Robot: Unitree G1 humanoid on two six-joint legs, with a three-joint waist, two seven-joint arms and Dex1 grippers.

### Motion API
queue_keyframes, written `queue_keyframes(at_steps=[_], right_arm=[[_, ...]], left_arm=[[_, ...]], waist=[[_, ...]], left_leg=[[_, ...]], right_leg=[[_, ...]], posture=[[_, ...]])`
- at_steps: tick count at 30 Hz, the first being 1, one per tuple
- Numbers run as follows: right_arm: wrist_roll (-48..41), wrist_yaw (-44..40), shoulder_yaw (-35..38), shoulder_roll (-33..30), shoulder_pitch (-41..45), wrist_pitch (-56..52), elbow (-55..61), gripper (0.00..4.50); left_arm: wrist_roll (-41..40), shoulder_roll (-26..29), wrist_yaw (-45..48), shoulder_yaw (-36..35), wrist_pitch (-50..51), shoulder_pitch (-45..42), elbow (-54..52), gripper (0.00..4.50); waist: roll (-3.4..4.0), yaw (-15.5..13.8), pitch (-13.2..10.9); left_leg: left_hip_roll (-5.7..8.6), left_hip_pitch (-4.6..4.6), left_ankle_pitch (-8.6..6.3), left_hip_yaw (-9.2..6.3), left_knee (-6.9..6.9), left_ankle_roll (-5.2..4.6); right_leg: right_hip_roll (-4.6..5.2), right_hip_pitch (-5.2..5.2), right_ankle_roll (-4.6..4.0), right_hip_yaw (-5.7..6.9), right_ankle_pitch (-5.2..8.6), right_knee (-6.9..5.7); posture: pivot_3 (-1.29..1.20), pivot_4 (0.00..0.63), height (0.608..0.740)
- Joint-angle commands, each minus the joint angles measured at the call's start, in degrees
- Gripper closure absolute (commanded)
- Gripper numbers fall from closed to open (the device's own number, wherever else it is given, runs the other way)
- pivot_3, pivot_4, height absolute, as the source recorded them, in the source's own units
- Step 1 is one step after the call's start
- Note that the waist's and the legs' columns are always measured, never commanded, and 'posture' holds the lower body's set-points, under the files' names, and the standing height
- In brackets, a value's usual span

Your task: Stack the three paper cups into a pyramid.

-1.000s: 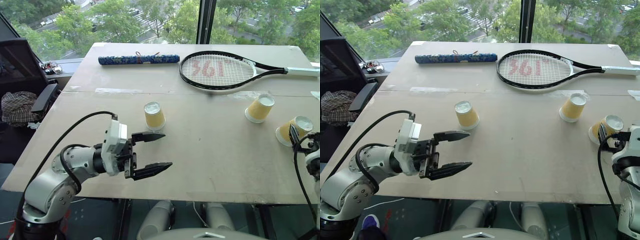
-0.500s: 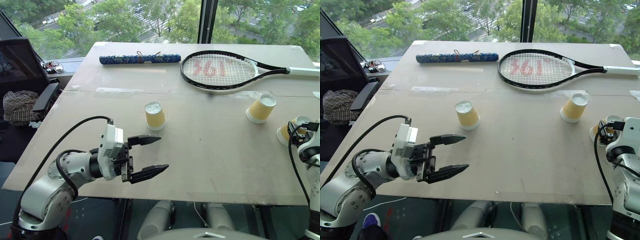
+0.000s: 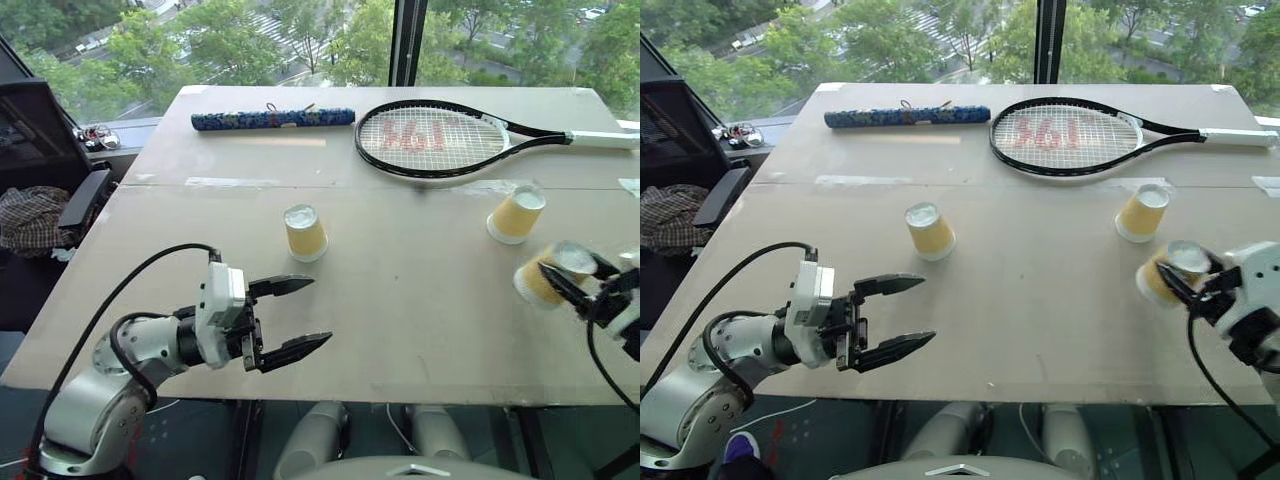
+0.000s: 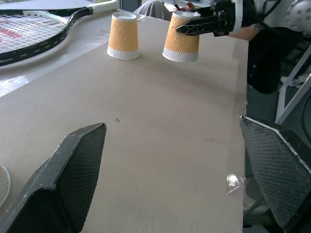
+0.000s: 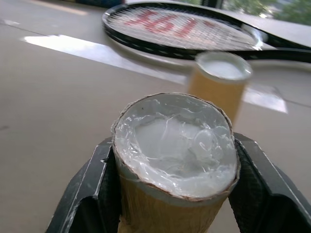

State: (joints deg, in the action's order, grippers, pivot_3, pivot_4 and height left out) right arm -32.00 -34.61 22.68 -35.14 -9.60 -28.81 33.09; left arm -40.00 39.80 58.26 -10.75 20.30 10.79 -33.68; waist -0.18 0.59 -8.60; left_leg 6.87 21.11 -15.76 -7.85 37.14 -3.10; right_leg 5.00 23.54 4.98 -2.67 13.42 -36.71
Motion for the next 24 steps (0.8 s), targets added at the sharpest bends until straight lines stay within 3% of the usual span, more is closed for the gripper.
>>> queue_keyframes(at_steps=[1,5,11,22,24], right_arm=[[4.67,2.33,-10.87,1.43,7.78,0.78,0.81,2.32],[10.7,5.7,-19.63,5.55,16.66,2.22,-4.44,2.32],[14.5,6.28,-24.06,8.89,21.78,4.04,-10.09,2.32],[16.45,3.74,-27.2,10.81,22.64,4.86,-16.08,2.32],[16.84,3.85,-27.18,11.32,22.1,5.08,-17.39,1.34]], left_arm=[[-0.57,0.11,0.76,-2.12,-1.87,1.43,-0.2,0.0],[-3.17,0.86,0.27,-4.43,-0.19,3.12,-1.26,0.0],[-4.53,0.03,-2.62,-6.88,0.37,6.93,-4.73,0.0],[-4.3,-0.82,-5.37,-9.45,-0.2,9.67,-5.89,0.0],[-4.02,-1.08,-5.83,-9.26,-0.23,9.18,-5.45,0.0]], waist=[[-0.07,0.06,-0.03],[-0.18,-0.37,-0.11],[-0.19,-1.4,-0.12],[-0.18,-1.26,-0.13],[-0.19,-1.23,-0.12]], left_leg=[[-0.01,-0.01,0.0,-0.01,0.01,0.0],[-0.02,0.04,0.14,-0.02,0.04,0.26],[-0.01,0.28,0.02,-0.1,-0.01,0.29],[-0.02,0.49,0.02,-0.12,0.02,0.3],[-0.02,0.49,0.02,-0.12,0.03,0.3]], right_leg=[[0.02,-0.01,-0.01,0.07,0.0,0.0],[0.04,0.03,-0.06,0.16,-0.03,0.0],[0.0,0.32,-0.07,0.21,-0.03,0.18],[-0.03,0.44,-0.08,0.25,-0.04,0.2],[-0.03,0.44,-0.08,0.25,-0.04,0.19]], posture=[[0.0,0.15,0.74],[0.0,0.15,0.74],[0.0,0.15,0.74],[0.0,0.15,0.74],[0.0,0.15,0.74]])
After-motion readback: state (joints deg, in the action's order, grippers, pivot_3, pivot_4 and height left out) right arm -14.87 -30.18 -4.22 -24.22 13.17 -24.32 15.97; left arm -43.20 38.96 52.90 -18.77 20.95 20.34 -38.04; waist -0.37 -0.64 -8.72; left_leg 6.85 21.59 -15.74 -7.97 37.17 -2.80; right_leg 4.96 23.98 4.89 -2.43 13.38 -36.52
